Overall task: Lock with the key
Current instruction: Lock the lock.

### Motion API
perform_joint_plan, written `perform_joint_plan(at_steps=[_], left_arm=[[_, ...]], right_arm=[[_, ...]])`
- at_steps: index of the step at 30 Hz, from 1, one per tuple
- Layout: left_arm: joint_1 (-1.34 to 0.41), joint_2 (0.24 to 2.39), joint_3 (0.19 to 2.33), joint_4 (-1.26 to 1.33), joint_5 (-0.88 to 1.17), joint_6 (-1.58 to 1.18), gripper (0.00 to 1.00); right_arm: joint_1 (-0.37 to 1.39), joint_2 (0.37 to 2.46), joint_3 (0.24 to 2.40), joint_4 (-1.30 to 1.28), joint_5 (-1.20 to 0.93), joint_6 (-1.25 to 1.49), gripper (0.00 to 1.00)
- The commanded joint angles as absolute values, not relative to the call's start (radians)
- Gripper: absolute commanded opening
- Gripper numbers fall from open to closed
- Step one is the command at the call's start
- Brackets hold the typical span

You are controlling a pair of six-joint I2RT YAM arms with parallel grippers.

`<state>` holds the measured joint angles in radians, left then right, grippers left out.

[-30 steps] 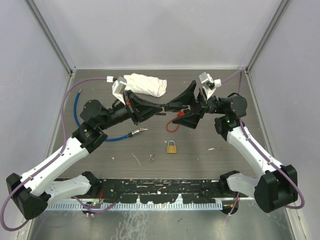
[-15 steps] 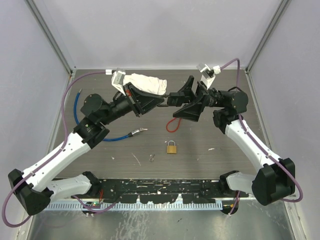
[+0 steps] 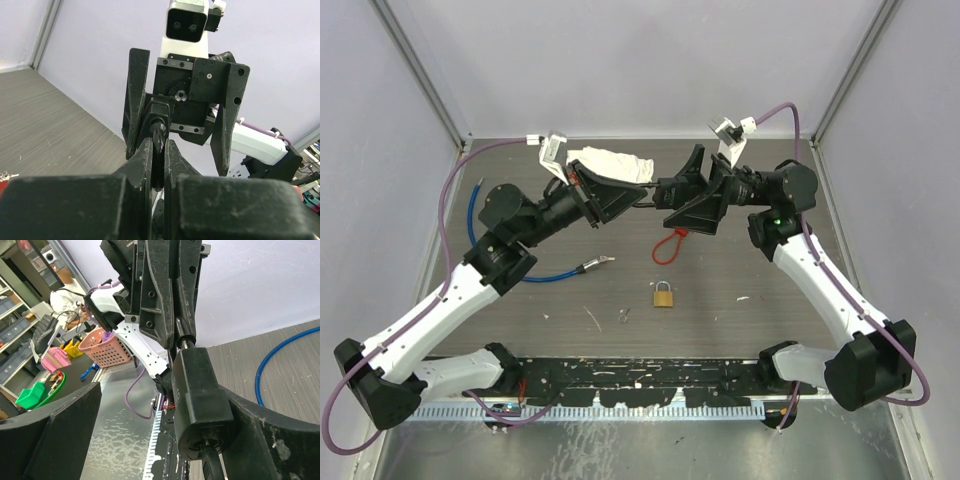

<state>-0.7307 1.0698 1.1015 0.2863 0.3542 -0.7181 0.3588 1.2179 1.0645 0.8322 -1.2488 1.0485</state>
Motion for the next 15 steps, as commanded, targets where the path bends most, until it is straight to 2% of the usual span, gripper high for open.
perform_joint_plan(at_steps=[1,11,15], left_arm=[[-0.727,1.075,1.189,0.323,0.3,-0.722,0.0],[-0.725,1.089,1.19,0.286,0.326,-0.686,0.0],[-0.723,1.086,1.178,0.276,0.329,-0.675,0.0]], right_arm=[[0.379,1.199,1.145,0.753,-1.26,0.974,0.93],[0.396,1.188,1.14,0.662,-1.247,0.915,0.87],[0.396,1.181,1.138,0.66,-1.236,0.919,0.8]])
